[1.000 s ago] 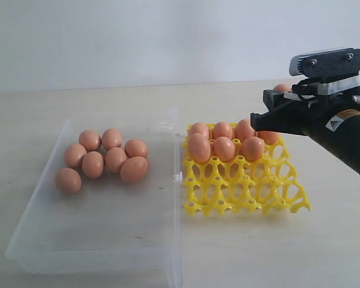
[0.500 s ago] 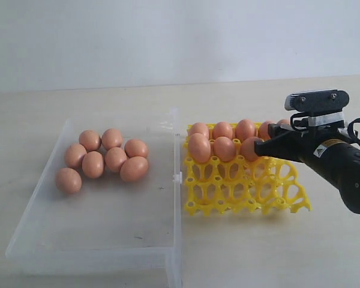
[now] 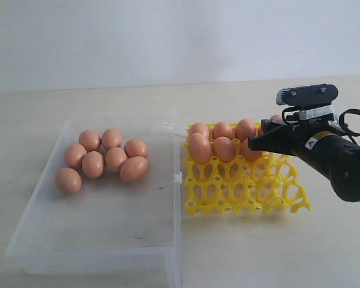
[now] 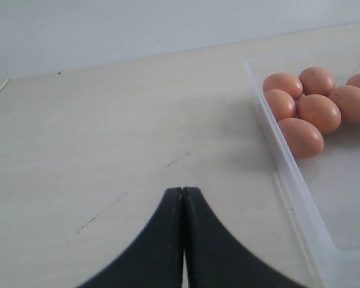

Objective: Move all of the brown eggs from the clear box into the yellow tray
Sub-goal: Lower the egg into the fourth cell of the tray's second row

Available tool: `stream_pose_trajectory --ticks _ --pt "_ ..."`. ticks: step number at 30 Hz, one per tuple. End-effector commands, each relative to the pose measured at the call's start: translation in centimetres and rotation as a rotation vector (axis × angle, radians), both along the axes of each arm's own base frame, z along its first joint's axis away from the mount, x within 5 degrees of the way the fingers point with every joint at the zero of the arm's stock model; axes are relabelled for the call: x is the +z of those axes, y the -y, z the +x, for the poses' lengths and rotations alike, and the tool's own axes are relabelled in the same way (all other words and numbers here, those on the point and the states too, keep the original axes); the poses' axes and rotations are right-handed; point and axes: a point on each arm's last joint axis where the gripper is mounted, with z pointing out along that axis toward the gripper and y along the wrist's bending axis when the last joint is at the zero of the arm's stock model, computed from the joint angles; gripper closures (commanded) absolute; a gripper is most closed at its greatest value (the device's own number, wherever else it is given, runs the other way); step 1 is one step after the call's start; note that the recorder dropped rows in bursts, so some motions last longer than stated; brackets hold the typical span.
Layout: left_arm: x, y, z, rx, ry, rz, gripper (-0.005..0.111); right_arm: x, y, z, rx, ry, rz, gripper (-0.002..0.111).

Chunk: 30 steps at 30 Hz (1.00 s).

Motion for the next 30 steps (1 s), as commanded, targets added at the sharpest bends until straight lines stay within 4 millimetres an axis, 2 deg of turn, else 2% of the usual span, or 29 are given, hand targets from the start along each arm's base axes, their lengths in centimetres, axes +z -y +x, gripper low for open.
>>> stream_pose_trajectory --ticks 1,19,23,30 --pt "0.2 0.0 0.0 -0.005 0.016 -0.008 0.107 -1.0 0.1 0.2 0.005 -0.031 -0.018 0.108" --pt "0.2 0.0 0.0 -0.005 0.016 -0.008 0.107 -2.4 0.1 0.2 0.006 -0.056 -0.032 0.108" --pt "0.2 0.0 0.0 -0.005 0.016 -0.008 0.107 -2.0 0.1 0.2 0.006 -0.047 -0.028 0.108" --pt "0.2 0.0 0.0 -0.005 0.016 -0.008 0.107 -0.1 0.8 0.5 -0.008 0.013 -0.037 0.108"
